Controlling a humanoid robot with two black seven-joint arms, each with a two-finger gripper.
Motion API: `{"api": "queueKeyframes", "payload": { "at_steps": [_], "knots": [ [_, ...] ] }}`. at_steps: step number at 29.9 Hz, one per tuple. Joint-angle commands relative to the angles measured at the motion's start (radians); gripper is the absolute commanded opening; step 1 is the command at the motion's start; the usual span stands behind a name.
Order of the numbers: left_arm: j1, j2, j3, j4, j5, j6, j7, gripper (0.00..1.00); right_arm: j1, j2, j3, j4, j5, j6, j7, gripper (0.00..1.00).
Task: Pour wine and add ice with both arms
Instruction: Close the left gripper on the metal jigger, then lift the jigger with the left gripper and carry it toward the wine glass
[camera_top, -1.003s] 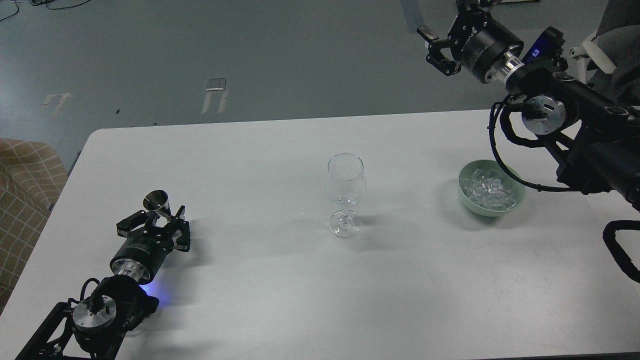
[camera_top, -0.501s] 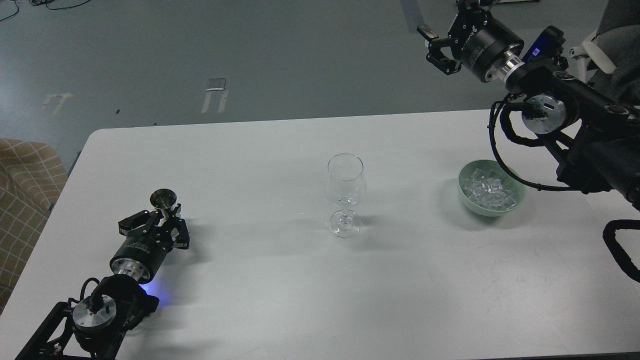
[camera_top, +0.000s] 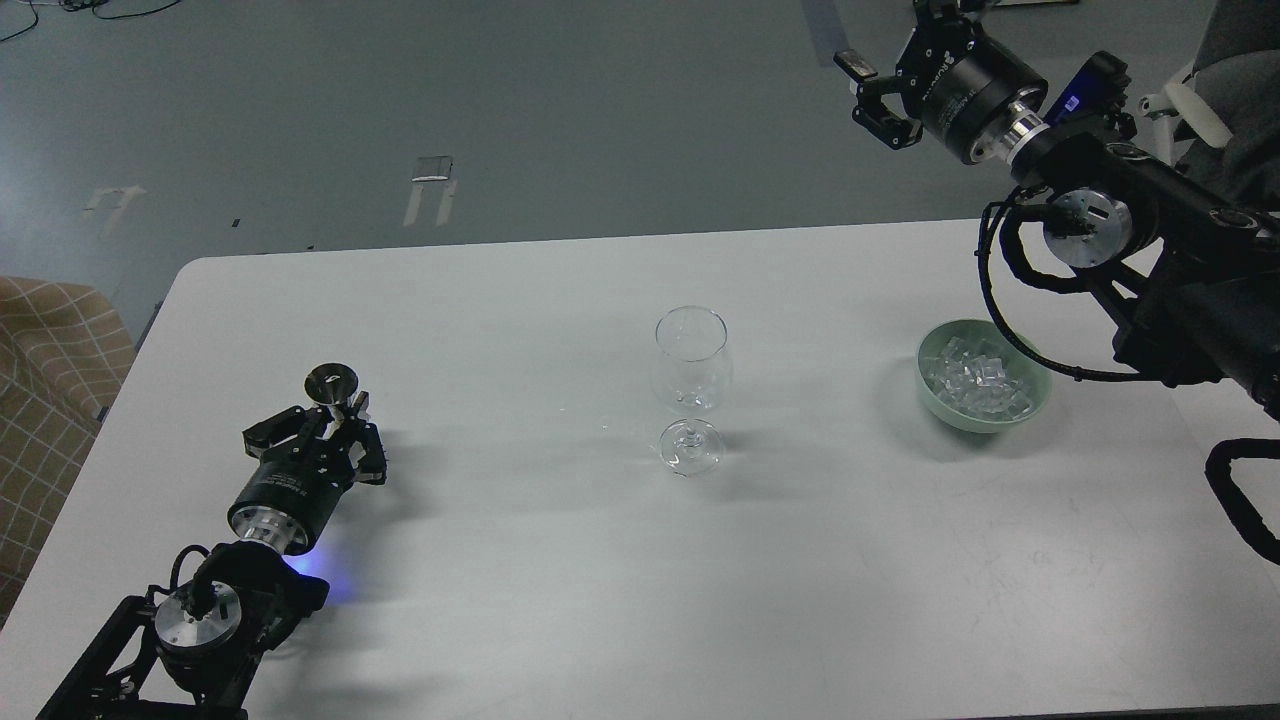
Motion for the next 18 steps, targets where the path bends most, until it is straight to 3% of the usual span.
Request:
{"api": "queueKeyframes", "payload": {
  "at_steps": [1, 18],
  "knots": [
    [-0.009, -0.002, 0.002, -0.012, 0.000, 0.009, 0.002, 0.05, 0.000, -0.001, -0.001, 0.000, 0.000, 0.000, -0.002, 1.00],
    [-0.038, 0.053, 0.005, -0.133, 0.000, 0.130, 0.052, 0.05, -0.110, -0.078, -0.024, -0.003, -0.002, -0.012, 0.005, 1.00]
  ]
}}
